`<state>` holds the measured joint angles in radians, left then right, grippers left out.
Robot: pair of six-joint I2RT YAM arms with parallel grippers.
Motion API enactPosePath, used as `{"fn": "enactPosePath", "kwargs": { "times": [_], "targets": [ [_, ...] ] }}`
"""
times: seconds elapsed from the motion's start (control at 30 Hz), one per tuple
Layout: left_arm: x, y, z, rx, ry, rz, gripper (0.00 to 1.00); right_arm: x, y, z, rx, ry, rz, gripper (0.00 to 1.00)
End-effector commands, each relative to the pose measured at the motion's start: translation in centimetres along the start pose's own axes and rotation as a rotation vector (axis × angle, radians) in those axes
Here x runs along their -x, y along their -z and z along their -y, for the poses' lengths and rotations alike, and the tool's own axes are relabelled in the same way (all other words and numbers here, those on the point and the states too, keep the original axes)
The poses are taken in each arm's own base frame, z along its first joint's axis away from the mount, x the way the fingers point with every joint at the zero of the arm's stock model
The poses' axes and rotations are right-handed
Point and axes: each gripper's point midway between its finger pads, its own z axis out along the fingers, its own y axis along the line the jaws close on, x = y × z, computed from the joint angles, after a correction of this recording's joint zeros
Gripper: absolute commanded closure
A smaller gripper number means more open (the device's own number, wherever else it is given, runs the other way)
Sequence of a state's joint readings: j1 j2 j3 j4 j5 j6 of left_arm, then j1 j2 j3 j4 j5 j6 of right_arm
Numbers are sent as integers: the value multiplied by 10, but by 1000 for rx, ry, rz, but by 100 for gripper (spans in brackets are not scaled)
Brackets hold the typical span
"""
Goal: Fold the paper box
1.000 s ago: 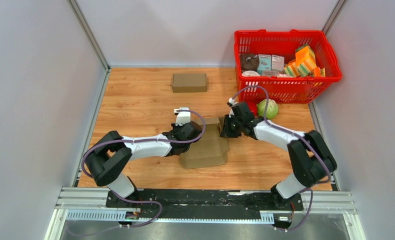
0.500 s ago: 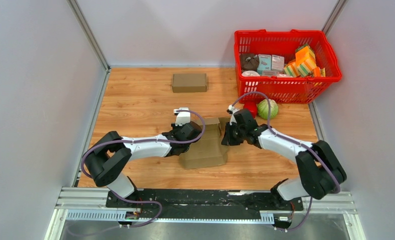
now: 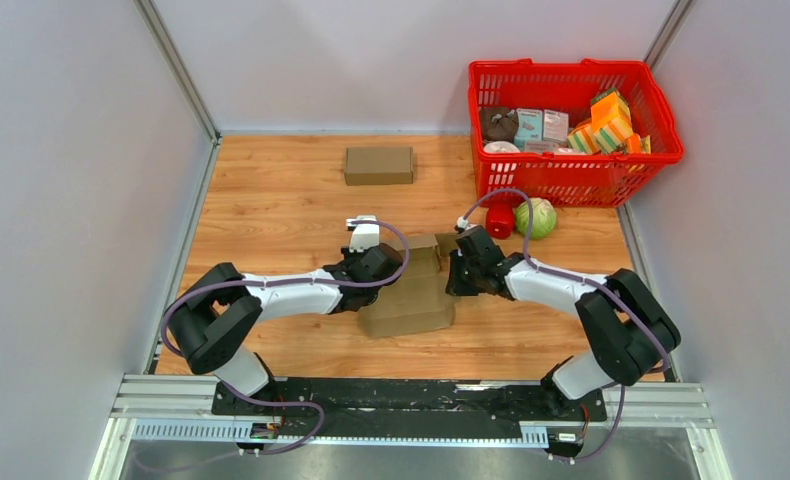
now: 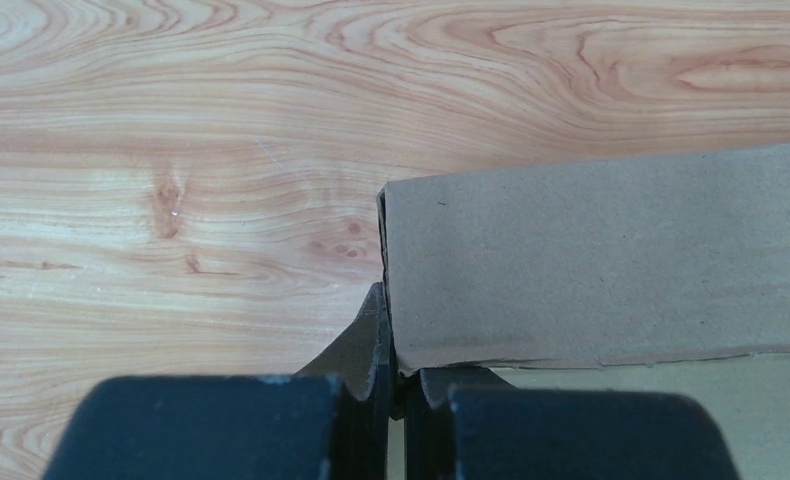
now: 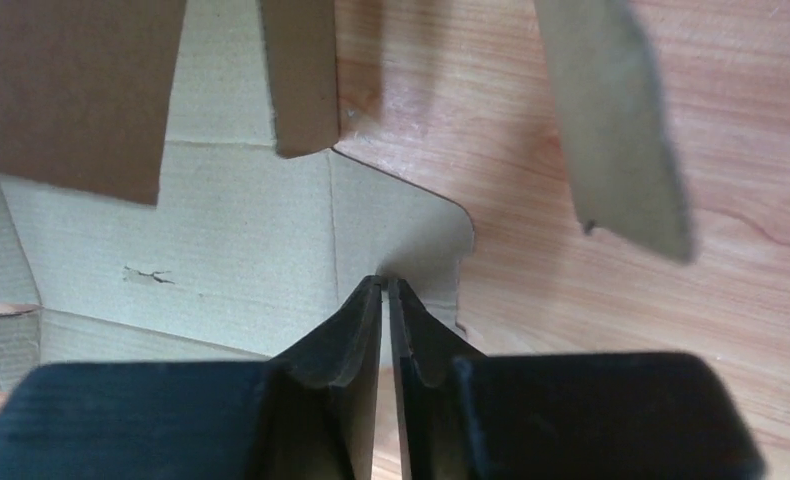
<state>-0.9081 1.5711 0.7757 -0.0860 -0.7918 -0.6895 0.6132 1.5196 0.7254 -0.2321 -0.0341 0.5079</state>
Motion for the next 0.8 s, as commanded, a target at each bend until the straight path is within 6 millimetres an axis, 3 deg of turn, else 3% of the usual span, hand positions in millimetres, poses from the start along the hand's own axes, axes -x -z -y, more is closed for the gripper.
{"fn": "enactPosePath", "kwargs": {
  "times": [0.0, 0.03, 0.13, 0.23, 0.33, 0.57, 0.7, 0.77],
  "targets": [
    [-17, 7, -5, -23, -45, -57, 100, -8, 11, 13, -44, -14, 32, 78],
    [-17, 6, -3, -26, -46, -58, 100, 0, 18, 11, -38, -11, 63, 69],
    [-16, 6, -3, -25, -52, -57, 100, 27, 46, 4, -20, -22, 171, 56],
    [-15, 7, -4, -24, -56, -54, 100, 49, 68, 16, -53, -68, 242, 50],
    [-13, 7, -3, -29, -54, -50, 100, 60, 72, 27, -55, -60, 257, 47],
    [-13, 7, -1, -33, -52, -49, 100, 87, 54, 16, -18, 74, 279, 50],
    [-12, 7, -2, -34, -55, -46, 100, 93, 41, 10, -13, 114, 273, 61],
    [-11, 7, -2, -33, -55, -44, 100, 95, 38, 6, -27, 133, 286, 77]
  ]
}}
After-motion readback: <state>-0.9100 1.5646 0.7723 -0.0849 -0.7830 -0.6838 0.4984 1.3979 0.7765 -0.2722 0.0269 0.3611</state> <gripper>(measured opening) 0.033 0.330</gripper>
